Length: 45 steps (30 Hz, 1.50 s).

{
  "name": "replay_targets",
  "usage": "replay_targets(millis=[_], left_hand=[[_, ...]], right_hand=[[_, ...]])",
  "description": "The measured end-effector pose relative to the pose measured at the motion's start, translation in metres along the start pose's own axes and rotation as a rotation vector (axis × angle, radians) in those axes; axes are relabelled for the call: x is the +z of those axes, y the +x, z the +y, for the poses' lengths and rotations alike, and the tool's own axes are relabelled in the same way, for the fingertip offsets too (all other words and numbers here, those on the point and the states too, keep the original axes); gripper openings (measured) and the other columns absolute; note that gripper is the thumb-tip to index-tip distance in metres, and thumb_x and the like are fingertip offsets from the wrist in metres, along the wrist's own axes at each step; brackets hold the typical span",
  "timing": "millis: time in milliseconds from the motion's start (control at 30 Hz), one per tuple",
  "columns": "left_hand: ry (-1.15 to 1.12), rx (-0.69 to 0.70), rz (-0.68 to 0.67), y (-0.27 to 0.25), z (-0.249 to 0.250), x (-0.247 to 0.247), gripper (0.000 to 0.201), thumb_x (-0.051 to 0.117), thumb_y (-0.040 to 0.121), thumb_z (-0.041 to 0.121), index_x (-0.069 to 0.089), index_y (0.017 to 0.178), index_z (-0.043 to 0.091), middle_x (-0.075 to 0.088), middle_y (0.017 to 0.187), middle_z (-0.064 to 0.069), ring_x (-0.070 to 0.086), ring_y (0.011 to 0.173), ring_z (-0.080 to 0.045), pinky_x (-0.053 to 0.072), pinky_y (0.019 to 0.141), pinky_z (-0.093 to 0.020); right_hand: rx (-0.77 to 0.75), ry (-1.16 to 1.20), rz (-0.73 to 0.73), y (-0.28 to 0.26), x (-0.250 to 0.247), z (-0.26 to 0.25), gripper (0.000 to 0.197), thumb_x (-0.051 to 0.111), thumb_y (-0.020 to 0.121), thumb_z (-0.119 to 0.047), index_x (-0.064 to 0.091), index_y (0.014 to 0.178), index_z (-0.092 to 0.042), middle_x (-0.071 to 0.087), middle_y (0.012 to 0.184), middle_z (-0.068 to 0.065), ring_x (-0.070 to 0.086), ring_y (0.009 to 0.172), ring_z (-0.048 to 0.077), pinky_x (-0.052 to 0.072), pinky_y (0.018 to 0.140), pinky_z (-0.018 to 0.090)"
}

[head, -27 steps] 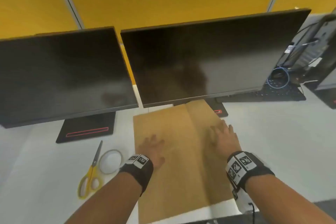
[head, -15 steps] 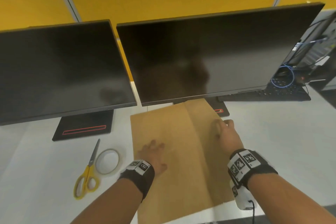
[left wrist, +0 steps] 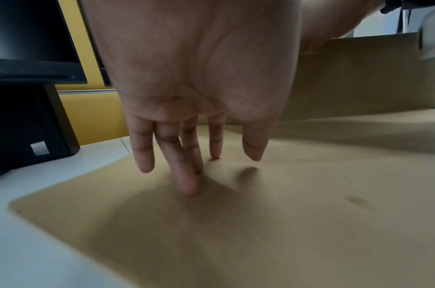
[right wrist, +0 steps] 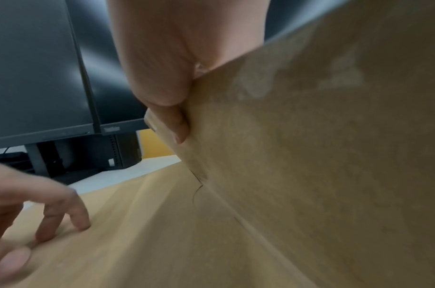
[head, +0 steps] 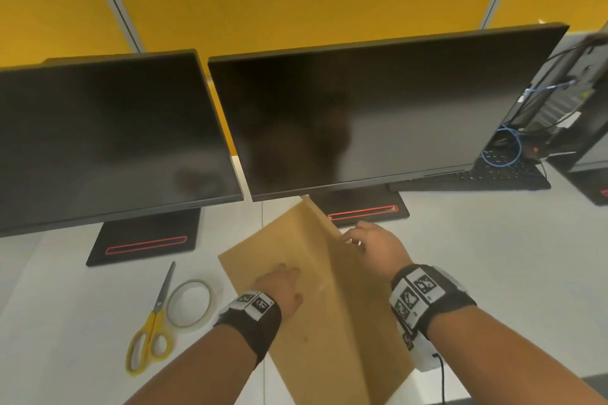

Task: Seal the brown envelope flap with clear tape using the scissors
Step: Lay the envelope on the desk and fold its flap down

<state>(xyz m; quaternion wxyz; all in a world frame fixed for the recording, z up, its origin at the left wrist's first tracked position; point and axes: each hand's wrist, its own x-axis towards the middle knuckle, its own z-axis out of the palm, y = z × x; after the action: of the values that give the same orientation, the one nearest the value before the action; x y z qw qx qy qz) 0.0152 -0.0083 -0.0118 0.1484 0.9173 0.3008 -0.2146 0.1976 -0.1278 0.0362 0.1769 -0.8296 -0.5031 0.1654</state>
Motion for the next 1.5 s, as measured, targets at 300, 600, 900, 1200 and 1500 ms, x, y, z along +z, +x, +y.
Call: replay_targets(millis=[300, 600, 900, 1200, 1500], left_hand=[[0.044, 0.038, 0.06, -0.005, -0.005, -0.014, 0.029, 0.048, 0.091, 0.036, 0.055, 0.113, 0.019, 0.061, 0.116, -0.002, 0.061, 0.1, -0.025, 0.05, 0.084, -0.034], [-0.146, 0.19, 0.469, 0.004, 0.001, -0.029, 0.029, 0.053, 0.088, 0.028, 0.053, 0.116, 0.02, 0.052, 0.117, 0.001, 0.049, 0.107, -0.02, 0.045, 0.086, -0.033], [0.054, 0.195, 0.125, 0.019, -0.005, 0.002, 0.055, 0.051, 0.092, 0.025, 0.035, 0.144, 0.027, 0.026, 0.154, -0.005, 0.028, 0.14, -0.023, 0.023, 0.114, -0.035], [-0.066, 0.166, 0.142, 0.015, 0.002, 0.019, 0.059, 0.049, 0.093, 0.02, 0.027, 0.148, 0.026, 0.015, 0.159, -0.006, 0.018, 0.145, -0.021, 0.016, 0.117, -0.037], [-0.155, -0.087, 0.261, -0.004, -0.014, 0.016, 0.065, 0.05, 0.091, 0.03, 0.019, 0.148, 0.025, 0.011, 0.159, -0.004, 0.014, 0.145, -0.021, 0.014, 0.119, -0.045]], right_hand=[[-0.207, -0.175, -0.131, 0.0, 0.017, -0.01, 0.043, 0.048, 0.092, -0.008, 0.058, 0.126, -0.032, 0.057, 0.116, 0.002, 0.048, 0.11, 0.024, 0.035, 0.086, 0.028], [-0.323, -0.139, -0.091, -0.004, 0.051, -0.006, 0.029, 0.056, 0.09, -0.017, 0.067, 0.115, -0.026, 0.062, 0.102, 0.009, 0.054, 0.095, 0.033, 0.037, 0.073, 0.03], [-0.112, -0.17, -0.277, -0.024, 0.065, 0.032, 0.045, 0.045, 0.088, -0.056, 0.058, 0.123, -0.033, 0.049, 0.125, 0.001, 0.046, 0.116, 0.022, 0.041, 0.098, 0.038], [0.353, -0.255, -0.03, -0.002, 0.066, 0.06, 0.062, 0.059, 0.075, -0.052, 0.045, 0.129, -0.026, 0.047, 0.126, 0.005, 0.047, 0.114, 0.025, 0.046, 0.094, 0.038], [0.401, -0.119, -0.085, 0.016, 0.047, 0.047, 0.049, 0.069, 0.072, -0.03, 0.044, 0.113, -0.026, 0.044, 0.111, 0.003, 0.05, 0.086, 0.022, 0.048, 0.089, 0.038]])
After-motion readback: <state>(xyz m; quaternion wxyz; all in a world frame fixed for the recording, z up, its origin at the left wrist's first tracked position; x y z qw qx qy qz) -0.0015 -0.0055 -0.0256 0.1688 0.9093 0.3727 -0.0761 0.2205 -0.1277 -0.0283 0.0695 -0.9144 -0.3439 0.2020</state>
